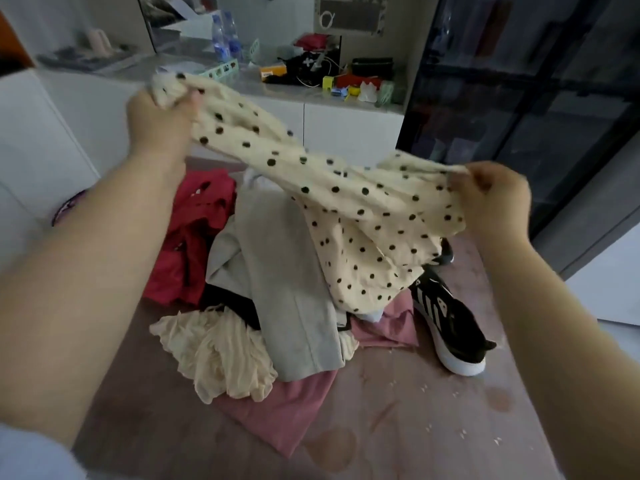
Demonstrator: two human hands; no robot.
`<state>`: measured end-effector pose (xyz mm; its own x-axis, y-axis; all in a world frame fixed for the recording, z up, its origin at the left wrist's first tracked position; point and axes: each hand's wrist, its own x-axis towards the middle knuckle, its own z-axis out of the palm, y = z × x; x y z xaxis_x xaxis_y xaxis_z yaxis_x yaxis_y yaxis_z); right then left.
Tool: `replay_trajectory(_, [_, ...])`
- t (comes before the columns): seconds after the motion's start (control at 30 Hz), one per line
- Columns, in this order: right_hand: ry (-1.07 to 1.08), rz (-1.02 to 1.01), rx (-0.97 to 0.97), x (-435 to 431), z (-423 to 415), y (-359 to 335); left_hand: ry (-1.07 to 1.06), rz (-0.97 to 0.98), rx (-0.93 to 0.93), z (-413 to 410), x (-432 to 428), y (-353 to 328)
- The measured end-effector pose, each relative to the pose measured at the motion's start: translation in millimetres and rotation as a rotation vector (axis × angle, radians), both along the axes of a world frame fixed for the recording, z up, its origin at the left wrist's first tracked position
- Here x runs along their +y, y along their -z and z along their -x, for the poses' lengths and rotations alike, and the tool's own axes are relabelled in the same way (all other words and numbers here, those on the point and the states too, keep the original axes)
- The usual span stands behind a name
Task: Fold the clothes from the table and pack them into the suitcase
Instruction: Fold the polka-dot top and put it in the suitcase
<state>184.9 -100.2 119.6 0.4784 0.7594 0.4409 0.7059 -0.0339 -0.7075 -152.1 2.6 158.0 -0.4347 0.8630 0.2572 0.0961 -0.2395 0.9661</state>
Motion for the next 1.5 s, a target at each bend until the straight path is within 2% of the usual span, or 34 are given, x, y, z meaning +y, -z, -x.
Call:
replay_trajectory(0.1, [0.016,-0.141,0.112,-14.7,-12.4,-38.2,-0.033,-0.111,-0.055,11.8,9.6,-38.4])
replay_trajectory(0.2, [-0.065,0.023,0.107,-36.3,-16.3,-38.8,0.001,-0.077,0.039,12.7,5.7,-26.3])
replay_trajectory(0.33, [-0.166,0.391,0.062,-55.6,-22.7,14.0,0.016,0.244,0.323,12.7,-8.7,56.2])
replay_trajectory(0.5, [-0.27,0.802,0.018,-68.5,-15.8,85.6,0.078,0.565,0.578,25.4,-37.5,142.7])
replay_trajectory(0.57, [-0.334,0.977,-0.049,-74.7,-11.0,106.4,0.132,0.692,0.712,33.8,-49.0,161.3])
replay_trajectory(0.7, [-0.462,1.163,-0.255,-87.5,0.1,133.8,0.315,0.938,0.867,51.5,-67.8,174.8])
replay_trajectory(0.8, [-0.485,1.275,-0.23,-92.7,5.3,138.3,0.438,1.042,0.984,58.1,-74.5,170.8])
replay_trajectory(0.87, [-0.411,1.193,-0.254,-94.5,11.2,134.3,0.44,1.03,1.013,60.5,-73.9,168.6])
replay_trajectory(0.9, [-0.414,1.123,-0.34,-91.7,10.5,137.0,0.421,0.995,1.005,60.7,-72.6,168.9])
replay_trajectory(0.97, [-0.283,0.882,-0.215,-86.1,14.7,134.3,0.377,0.866,1.031,58.1,-72.9,169.8])
replay_trajectory(1.03, [-0.179,0.645,-0.135,-84.1,12.7,138.7,0.4,0.662,1.202,48.5,-78.2,167.7])
replay_trajectory(1.1, [-0.155,0.479,-0.054,-86.0,12.1,144.3,0.519,0.458,1.349,34.9,-88.1,168.4])
replay_trajectory(1.17, [-0.183,0.373,0.087,-90.7,13.1,149.3,0.629,0.369,1.397,21.5,-99.2,171.7])
replay_trajectory(1.27, [-0.236,0.447,0.093,-104.5,8.3,164.7,0.626,0.357,1.346,11.0,-112.1,180.4])
replay_trajectory(1.37, [-0.216,0.723,-0.153,-116.6,-4.2,188.1,0.543,0.298,1.297,8.2,-113.6,187.2])
replay_trajectory(1.43, [-0.276,0.854,-0.235,-118.5,-13.4,203.0,0.543,0.307,1.275,8.5,-112.8,187.4])
replay_trajectory(1.5, [-0.327,0.832,-0.199,-118.4,-17.8,210.0,0.588,0.316,1.265,9.2,-113.6,186.1])
